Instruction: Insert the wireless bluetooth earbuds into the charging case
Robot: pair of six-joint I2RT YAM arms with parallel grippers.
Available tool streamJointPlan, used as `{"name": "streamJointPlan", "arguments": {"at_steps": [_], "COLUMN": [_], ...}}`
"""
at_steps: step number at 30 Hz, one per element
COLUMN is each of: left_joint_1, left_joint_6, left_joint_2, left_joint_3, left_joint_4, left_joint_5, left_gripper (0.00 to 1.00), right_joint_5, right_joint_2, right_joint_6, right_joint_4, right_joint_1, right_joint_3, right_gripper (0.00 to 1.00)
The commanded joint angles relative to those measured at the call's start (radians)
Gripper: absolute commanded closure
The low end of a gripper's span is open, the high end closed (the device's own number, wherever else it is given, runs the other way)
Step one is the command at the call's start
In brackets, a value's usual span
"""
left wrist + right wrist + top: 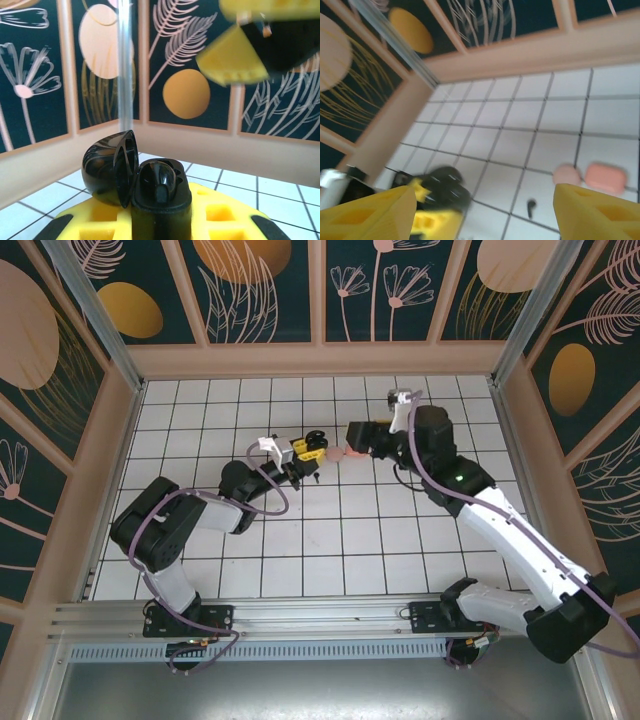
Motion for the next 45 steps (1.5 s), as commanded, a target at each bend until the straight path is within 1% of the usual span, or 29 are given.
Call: {"name": "streamJointPlan", "arguments": {"at_steps": [1,4,6,9,12,18,26,29,34,37,45], "left_joint_1": [0.041,0.076,0.09,0.102,0.112,0.13,0.148,0.156,0.164,0.167,0.168], "left_joint_6": [0.003,-0.022,-0.025,-0.021,-0.018,-0.028,-0.03,-0.029,-0.031,-0.029,-0.03], "left_joint_2": [-0.034,-0.079,-0.099,-0.128,-0.153,-0.178,-0.19,-0.196,-0.2,-0.203,-0.205], "left_joint_3": [-0.035,-0.06,-0.076,-0.103,-0.135,-0.193,-0.229,-0.233,-0.234,-0.236,-0.234], "left_joint_4": [0.118,0.143,0.143,0.146,0.169,0.229,0.279,0.279,0.278,0.279,0.279], "left_joint_5": [-0.083,-0.105,-0.122,-0.153,-0.197,-0.285,-0.339,-0.345,-0.341,-0.339,-0.33], "left_gripper": [1.0,1.0,1.0,1.0,1.0,1.0,1.0,1.0,1.0,1.0,1.0], "right_joint_5": [0.033,0.027,-0.003,-0.027,-0.024,0.01,0.092,0.135,0.17,0.174,0.185], "right_joint_2": [0.051,0.135,0.213,0.331,0.448,0.66,0.864,0.932,1.01,1.037,1.081], "right_joint_6": [0.07,0.08,0.083,0.08,0.069,0.034,0.031,0.031,0.032,0.037,0.04], "right_joint_4": [-0.03,-0.027,-0.019,-0.02,-0.043,-0.123,-0.251,-0.302,-0.351,-0.36,-0.374], "right_joint_1": [-0.01,-0.011,-0.009,0.005,0.035,0.092,0.123,0.135,0.154,0.154,0.162], "right_joint_3": [-0.091,-0.116,-0.112,-0.073,-0.004,0.166,0.389,0.466,0.55,0.572,0.606], "right_gripper": [0.29,0.33,0.37,0.45,0.51,0.55,0.57,0.58,0.59,0.61,0.63]}}
